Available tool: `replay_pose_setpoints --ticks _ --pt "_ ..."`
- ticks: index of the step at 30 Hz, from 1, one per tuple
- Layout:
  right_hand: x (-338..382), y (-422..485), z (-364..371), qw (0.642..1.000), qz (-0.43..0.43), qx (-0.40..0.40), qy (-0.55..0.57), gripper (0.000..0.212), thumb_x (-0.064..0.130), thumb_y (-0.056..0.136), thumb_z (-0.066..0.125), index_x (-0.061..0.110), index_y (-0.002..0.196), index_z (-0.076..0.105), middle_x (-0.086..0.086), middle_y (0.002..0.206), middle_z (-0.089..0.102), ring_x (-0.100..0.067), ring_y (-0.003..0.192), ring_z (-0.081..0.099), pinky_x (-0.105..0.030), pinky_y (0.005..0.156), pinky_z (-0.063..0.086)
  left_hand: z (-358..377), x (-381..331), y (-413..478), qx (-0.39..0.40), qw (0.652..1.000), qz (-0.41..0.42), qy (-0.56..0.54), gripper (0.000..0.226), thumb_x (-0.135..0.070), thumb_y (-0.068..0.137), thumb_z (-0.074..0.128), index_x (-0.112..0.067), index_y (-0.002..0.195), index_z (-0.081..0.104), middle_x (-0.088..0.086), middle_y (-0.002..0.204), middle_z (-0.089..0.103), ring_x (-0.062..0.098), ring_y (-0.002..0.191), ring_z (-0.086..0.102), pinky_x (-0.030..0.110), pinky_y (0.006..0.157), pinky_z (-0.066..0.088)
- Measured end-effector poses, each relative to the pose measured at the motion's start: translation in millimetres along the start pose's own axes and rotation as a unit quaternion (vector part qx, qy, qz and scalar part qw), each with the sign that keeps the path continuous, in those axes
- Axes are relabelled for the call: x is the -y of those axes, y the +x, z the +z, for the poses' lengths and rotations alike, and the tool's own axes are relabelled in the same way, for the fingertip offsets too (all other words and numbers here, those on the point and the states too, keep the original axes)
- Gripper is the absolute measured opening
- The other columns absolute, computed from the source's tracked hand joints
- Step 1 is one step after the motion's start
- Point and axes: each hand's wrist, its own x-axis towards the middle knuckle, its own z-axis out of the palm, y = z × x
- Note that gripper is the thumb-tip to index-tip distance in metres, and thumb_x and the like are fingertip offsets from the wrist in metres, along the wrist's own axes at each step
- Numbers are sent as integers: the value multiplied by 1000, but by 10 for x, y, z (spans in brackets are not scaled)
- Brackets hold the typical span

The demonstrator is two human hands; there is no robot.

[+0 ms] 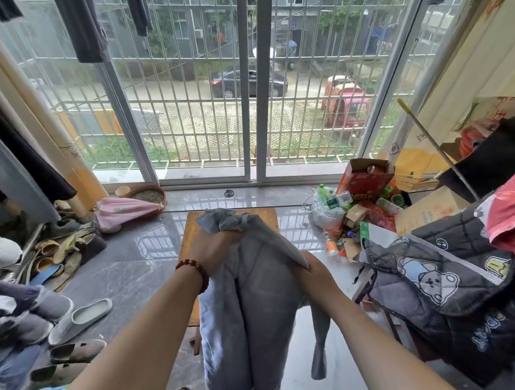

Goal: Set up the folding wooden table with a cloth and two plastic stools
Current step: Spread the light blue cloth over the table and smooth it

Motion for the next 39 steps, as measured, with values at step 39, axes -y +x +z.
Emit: replay_pose_setpoints --ticks 39 --pt "641 445 161 995 -3 -95 -7 21 19 96 42 16 87 60 -2 90 60 -20 86 53 -29 70 35 -487 -10 557 -46 986 119 111 14 -16 69 63 -4 74 59 -2 71 53 -2 62 45 10 59 39"
